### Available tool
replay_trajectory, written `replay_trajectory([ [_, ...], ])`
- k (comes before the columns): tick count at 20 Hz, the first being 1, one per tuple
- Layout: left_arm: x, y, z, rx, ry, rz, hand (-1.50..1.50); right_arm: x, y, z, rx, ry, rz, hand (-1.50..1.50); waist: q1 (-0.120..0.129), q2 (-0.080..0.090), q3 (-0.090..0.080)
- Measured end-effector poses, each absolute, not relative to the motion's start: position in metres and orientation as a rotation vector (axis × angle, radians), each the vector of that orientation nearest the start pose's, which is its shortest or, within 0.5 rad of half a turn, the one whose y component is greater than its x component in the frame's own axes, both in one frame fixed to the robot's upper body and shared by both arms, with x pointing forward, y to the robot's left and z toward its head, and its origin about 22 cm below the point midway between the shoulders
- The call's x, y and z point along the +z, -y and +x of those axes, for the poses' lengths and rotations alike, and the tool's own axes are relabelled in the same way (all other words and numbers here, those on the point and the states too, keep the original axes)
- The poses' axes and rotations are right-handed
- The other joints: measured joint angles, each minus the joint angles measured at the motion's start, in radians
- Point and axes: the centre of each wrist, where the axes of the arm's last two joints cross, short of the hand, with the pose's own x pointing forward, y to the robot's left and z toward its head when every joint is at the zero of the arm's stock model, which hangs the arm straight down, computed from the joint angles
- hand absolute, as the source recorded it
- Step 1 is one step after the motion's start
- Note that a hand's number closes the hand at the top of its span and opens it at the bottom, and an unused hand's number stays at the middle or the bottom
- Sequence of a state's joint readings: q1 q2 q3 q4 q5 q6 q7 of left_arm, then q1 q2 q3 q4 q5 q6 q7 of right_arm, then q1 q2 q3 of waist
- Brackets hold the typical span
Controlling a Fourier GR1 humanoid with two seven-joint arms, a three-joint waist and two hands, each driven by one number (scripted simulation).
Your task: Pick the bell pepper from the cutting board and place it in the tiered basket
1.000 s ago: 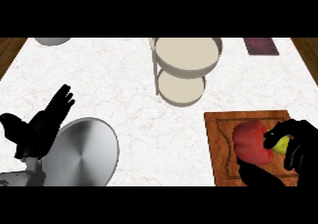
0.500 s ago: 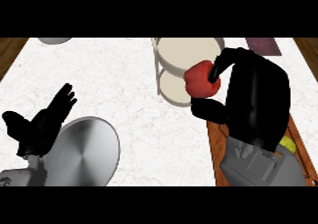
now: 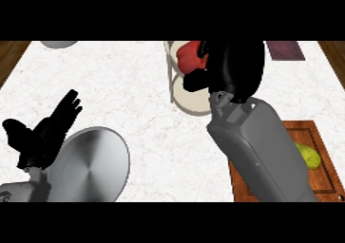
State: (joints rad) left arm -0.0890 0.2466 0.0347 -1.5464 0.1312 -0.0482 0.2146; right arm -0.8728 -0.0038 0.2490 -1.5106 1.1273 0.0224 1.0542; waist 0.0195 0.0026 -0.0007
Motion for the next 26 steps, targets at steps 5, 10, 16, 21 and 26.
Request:
replay_trajectory([
  [5, 0.032, -0.284, 0.259, -0.108, 1.418, 0.063, 0.00, 0.212, 0.053, 0.350, 0.455, 1.393, -1.138, 1.50, -0.001, 0.000, 0.000],
  [10, 0.036, -0.287, 0.261, -0.105, 1.426, 0.068, 0.00, 0.199, 0.052, 0.364, 0.441, 1.387, -1.148, 1.50, -0.006, -0.007, 0.000],
  [16, 0.036, -0.282, 0.260, -0.113, 1.419, 0.062, 0.00, 0.191, 0.045, 0.380, 0.404, 1.399, -1.165, 1.50, -0.002, -0.020, 0.000],
  [21, 0.031, -0.282, 0.262, -0.111, 1.424, 0.066, 0.00, 0.173, 0.050, 0.395, 0.311, 1.454, -1.216, 1.50, 0.001, -0.011, 0.001],
  [26, 0.031, -0.289, 0.258, -0.110, 1.421, 0.061, 0.00, 0.163, 0.053, 0.414, 0.282, 1.467, -1.237, -1.50, 0.003, -0.002, 0.000],
])
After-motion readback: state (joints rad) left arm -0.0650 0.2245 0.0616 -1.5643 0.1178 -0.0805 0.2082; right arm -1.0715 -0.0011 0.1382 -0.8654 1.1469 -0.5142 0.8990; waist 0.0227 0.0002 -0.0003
